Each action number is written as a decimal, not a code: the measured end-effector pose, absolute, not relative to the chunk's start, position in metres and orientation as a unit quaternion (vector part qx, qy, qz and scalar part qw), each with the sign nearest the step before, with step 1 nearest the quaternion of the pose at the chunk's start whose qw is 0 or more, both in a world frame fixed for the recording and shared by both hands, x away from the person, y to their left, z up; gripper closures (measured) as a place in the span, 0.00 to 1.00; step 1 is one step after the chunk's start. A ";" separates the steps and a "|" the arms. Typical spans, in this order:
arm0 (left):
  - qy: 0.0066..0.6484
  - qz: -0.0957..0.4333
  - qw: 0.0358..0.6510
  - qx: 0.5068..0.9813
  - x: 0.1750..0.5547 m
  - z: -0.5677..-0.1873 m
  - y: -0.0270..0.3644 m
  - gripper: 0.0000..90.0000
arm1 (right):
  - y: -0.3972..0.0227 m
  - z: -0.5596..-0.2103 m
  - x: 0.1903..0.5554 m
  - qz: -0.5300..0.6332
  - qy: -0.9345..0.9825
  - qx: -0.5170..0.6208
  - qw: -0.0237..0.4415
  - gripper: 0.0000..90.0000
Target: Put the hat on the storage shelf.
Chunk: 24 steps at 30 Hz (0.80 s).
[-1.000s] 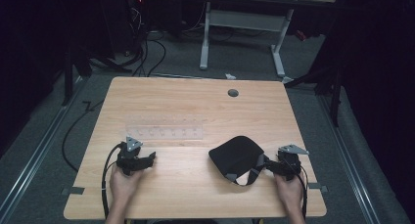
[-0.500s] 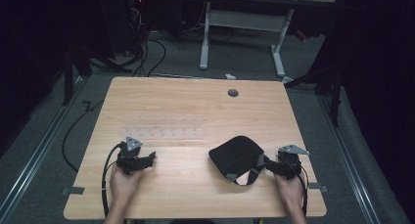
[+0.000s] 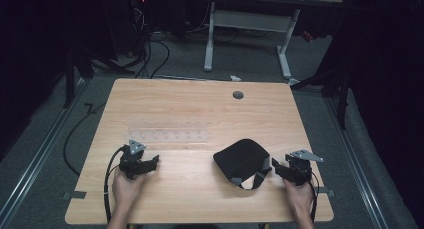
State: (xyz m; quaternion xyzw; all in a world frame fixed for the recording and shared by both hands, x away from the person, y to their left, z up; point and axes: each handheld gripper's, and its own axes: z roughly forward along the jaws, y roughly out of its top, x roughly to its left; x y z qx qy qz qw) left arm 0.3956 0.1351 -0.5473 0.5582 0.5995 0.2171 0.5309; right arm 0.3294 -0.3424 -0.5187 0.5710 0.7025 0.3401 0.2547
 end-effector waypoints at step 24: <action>0.598 0.216 0.531 0.561 0.394 -0.547 0.134 0.30 | -0.324 -0.481 0.302 0.437 0.699 0.518 0.229 0.44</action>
